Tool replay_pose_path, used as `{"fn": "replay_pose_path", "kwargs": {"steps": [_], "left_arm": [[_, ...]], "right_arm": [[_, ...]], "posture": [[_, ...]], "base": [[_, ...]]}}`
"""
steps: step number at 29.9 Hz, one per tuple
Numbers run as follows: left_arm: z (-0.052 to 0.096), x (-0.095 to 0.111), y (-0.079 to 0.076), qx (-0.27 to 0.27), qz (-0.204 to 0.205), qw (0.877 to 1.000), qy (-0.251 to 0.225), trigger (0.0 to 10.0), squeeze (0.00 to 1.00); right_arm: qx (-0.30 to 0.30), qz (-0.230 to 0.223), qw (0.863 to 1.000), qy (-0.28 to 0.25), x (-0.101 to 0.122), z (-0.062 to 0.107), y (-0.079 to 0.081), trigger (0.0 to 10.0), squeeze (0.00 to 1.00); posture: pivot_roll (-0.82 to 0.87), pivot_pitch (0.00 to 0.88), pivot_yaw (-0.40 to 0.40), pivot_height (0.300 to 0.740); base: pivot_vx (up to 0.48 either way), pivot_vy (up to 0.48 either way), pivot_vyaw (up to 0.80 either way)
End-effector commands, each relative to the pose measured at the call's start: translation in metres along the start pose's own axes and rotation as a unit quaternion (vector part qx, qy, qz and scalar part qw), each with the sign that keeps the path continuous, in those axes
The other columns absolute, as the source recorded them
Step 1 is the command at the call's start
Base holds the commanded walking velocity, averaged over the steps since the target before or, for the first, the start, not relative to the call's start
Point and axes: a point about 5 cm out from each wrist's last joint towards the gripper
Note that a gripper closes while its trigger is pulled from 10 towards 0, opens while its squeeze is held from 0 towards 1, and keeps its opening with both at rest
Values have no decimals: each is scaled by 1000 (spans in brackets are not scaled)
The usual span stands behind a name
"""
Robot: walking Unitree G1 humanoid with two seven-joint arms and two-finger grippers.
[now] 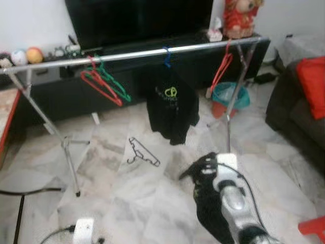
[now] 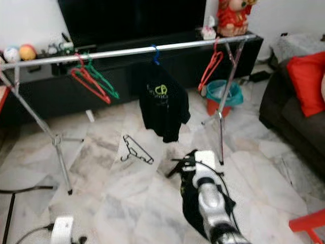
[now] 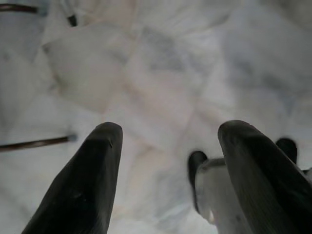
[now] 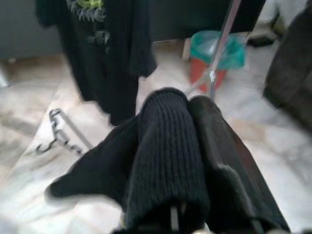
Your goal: Hang hanger
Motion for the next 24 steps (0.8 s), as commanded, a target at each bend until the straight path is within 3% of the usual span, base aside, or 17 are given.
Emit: {"fn": "replay_pose_path", "kwargs": {"steps": [1, 24], "left_arm": [[1, 0, 11, 15, -2, 1000, 0, 10000, 0], [0, 3, 12, 16, -1, 1000, -4, 10000, 0]], "right_arm": [[10, -11, 1000, -23, 12, -5, 11, 10000, 0], [10, -20, 1000, -22, 15, -7, 12, 10000, 0]], "posture": [[-60, 0, 24, 736], [-53, 0, 28, 736]], "base": [[274, 0, 0], [275, 0, 0]]}}
Point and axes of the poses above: a point about 5 cm out from each wrist's last joint towards the gripper, its own z axis pointing back from the gripper into the wrist, its own x axis along the axis of the wrist's last joint, y = z × x
